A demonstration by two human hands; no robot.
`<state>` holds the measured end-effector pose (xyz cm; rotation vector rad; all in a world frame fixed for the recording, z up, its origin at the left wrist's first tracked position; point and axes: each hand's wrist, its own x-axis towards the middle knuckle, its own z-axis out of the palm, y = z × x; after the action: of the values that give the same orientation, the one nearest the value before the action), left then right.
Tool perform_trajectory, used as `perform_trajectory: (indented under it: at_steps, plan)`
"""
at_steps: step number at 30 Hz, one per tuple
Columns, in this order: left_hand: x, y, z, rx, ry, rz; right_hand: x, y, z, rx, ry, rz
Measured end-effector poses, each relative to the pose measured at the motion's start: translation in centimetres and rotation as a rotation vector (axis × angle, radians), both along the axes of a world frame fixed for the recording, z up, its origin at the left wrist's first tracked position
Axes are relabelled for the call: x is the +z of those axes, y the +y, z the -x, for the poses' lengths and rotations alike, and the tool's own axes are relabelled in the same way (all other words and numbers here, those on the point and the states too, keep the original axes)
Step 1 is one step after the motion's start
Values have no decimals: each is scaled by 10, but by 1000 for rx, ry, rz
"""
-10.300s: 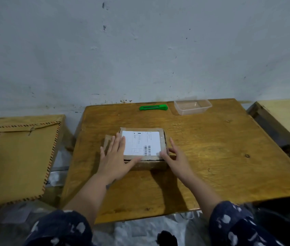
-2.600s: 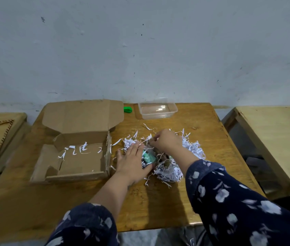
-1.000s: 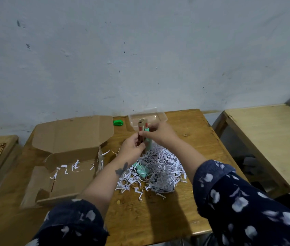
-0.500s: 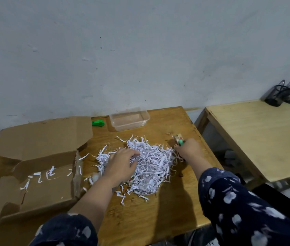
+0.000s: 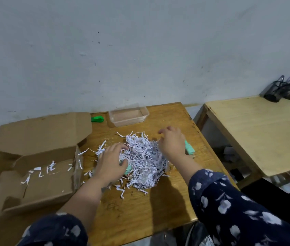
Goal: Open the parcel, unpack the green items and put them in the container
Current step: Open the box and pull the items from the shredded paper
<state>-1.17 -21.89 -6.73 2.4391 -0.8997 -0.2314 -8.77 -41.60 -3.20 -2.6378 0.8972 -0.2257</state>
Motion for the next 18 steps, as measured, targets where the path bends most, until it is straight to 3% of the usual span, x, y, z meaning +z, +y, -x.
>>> perform_trajectory:
  at_steps: [4, 7, 9, 14, 18]
  plan:
    - [-4, 21, 3, 43, 15, -123, 0, 50, -10, 333, -50, 100]
    - [-11, 36, 7, 69, 27, -260, -5, 77, -19, 521, 12, -57]
    - [-15, 43, 9, 68, 84, -284, -9, 91, -23, 548, 101, -122]
    - [-20, 50, 16, 75, 147, -297, -18, 106, -30, 544, 176, 62]
    - [-22, 53, 15, 50, 148, -422, -16, 107, -35, 493, 347, 8]
